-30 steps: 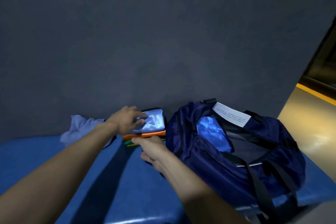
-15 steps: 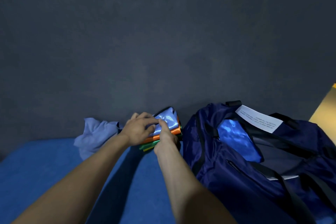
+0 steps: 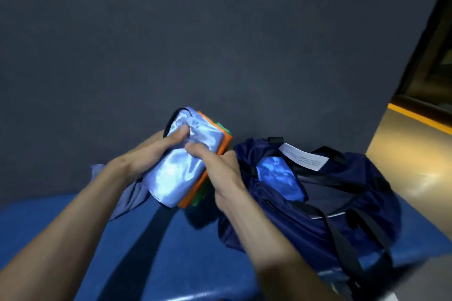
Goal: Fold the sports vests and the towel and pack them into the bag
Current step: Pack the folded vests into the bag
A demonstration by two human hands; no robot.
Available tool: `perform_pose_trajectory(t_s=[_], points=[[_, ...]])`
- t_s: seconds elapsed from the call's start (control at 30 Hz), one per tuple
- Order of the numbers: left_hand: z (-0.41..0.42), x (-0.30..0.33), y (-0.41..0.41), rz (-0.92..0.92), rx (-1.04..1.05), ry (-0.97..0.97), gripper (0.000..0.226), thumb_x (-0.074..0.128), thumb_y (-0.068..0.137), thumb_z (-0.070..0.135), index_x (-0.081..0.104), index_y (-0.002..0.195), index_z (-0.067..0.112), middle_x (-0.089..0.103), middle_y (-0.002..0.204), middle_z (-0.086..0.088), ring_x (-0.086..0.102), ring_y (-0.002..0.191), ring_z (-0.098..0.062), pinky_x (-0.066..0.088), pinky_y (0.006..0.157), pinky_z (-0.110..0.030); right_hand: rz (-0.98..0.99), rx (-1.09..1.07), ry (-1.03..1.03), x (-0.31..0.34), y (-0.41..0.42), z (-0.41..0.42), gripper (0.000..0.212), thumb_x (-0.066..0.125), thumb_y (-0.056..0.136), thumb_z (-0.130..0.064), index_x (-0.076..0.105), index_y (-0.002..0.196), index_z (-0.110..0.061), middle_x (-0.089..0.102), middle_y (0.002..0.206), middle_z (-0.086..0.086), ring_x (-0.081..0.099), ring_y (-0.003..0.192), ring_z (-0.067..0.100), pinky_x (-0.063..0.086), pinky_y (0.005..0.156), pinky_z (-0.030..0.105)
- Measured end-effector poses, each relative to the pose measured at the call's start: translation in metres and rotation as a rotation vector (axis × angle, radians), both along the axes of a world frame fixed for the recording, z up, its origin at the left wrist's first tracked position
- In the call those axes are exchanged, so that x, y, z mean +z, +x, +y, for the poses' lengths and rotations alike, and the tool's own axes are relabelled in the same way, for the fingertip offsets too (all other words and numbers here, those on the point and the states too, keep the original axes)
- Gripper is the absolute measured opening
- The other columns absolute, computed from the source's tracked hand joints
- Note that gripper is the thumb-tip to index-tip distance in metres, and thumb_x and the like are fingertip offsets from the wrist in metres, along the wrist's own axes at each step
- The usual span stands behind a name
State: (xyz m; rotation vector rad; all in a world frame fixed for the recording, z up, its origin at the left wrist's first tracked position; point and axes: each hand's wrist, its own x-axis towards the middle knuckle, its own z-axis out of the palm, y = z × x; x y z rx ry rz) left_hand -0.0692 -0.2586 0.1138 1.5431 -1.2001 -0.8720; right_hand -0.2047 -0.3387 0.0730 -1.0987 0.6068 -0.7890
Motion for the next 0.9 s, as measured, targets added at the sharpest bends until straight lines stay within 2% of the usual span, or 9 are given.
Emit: perform_pose_trajectory(t_s=[0.13,0.27,0.33,0.4,0.47,0.53,0.67,0.77,0.9], points=[[-0.034,0.006,-0.08,-0.078,-0.051,-0.162,0.049,0.052,0.095,0.058,0.069,0.123,0.023,0.074,0.118,0.012,0.068,0.114,-0.005,0.054,0.091,-0.021,-0.11,-0.05,-0.082,0.014,-0.077,-0.033,0.05,0.086,0.07,-0.019,0.069,0.116,-0.01,0.076,0.111,0.015,0.072,0.106,0.033,0.057,0.095,0.048],[-0.088,-0.004,-0.114,-0.11,-0.264,-0.085,0.061,0.045,0.097,0.068,0.06,0.135,0.023,0.068,0.129,0.009,0.063,0.116,-0.004,0.048,0.101,-0.028,-0.057,0.039,-0.03,0.022,-0.17,-0.088,0.053,0.073,0.08,-0.012,0.061,0.13,0.001,0.067,0.127,0.025,0.064,0.119,0.04,0.048,0.108,0.052],[-0.114,-0.012,-0.115,-0.036,-0.269,-0.011,0.059,0.038,0.105,0.056,0.062,0.129,0.008,0.072,0.117,-0.003,0.065,0.098,-0.011,0.051,0.088,-0.026,0.037,0.041,0.055,0.026,-0.21,-0.114,0.046,0.064,0.079,-0.01,0.063,0.124,0.001,0.069,0.122,0.019,0.068,0.109,0.034,0.05,0.103,0.043],[-0.146,-0.031,-0.115,-0.329,-0.253,0.015,0.043,0.046,0.106,0.04,0.069,0.113,0.004,0.073,0.103,-0.006,0.067,0.086,-0.017,0.054,0.086,-0.032,0.182,0.006,0.098,0.024,-0.24,-0.141,0.039,0.058,0.077,-0.01,0.067,0.114,-0.002,0.07,0.111,0.019,0.071,0.094,0.033,0.055,0.09,0.039],[-0.176,-0.052,-0.114,-0.794,-0.325,0.111,0.031,0.057,0.099,0.035,0.071,0.112,0.011,0.072,0.111,-0.004,0.067,0.1,-0.022,0.051,0.095,-0.037,0.334,0.02,0.158,0.016,-0.252,-0.161,0.033,0.053,0.081,-0.011,0.069,0.108,-0.001,0.071,0.104,0.02,0.071,0.086,0.033,0.057,0.079,0.036],[-0.199,-0.072,-0.112,-1.034,-0.389,0.204,0.052,0.062,0.096,0.041,0.055,0.141,0.017,0.057,0.14,-0.006,0.056,0.126,-0.025,0.044,0.106,-0.037,0.477,0.067,0.208,0.002,-0.251,-0.177,0.029,0.051,0.085,-0.012,0.068,0.104,0.0,0.071,0.101,0.019,0.071,0.084,0.033,0.055,0.076,0.036],[-0.226,-0.09,-0.11,-0.942,-0.354,0.239,0.107,0.062,0.09,0.061,-0.006,0.162,0.019,0.001,0.171,0.003,0.022,0.152,-0.027,0.027,0.121,-0.042,0.541,0.162,0.269,-0.014,-0.222,-0.206,0.027,0.05,0.087,-0.012,0.067,0.107,-0.002,0.067,0.108,0.017,0.068,0.092,0.033,0.051,0.085,0.038],[-0.234,-0.097,-0.104,-0.924,-0.366,0.229,0.117,0.07,0.083,0.063,-0.006,0.161,0.021,0.006,0.17,0.004,0.023,0.152,-0.028,0.028,0.12,-0.045,0.511,0.141,0.246,-0.02,-0.197,-0.231,0.029,0.05,0.085,-0.012,0.069,0.104,-0.002,0.069,0.106,0.018,0.068,0.093,0.033,0.053,0.087,0.038],[-0.23,-0.106,-0.092,-0.926,-0.434,0.305,0.128,0.074,0.078,0.066,-0.014,0.16,0.025,0.002,0.17,0.003,0.007,0.155,-0.026,0.019,0.125,-0.045,0.672,0.02,0.131,-0.044,-0.174,-0.253,0.016,0.056,0.077,-0.016,0.066,0.066,-0.008,0.063,0.082,0.015,0.063,0.061,0.02,0.059,0.07,0.03]])
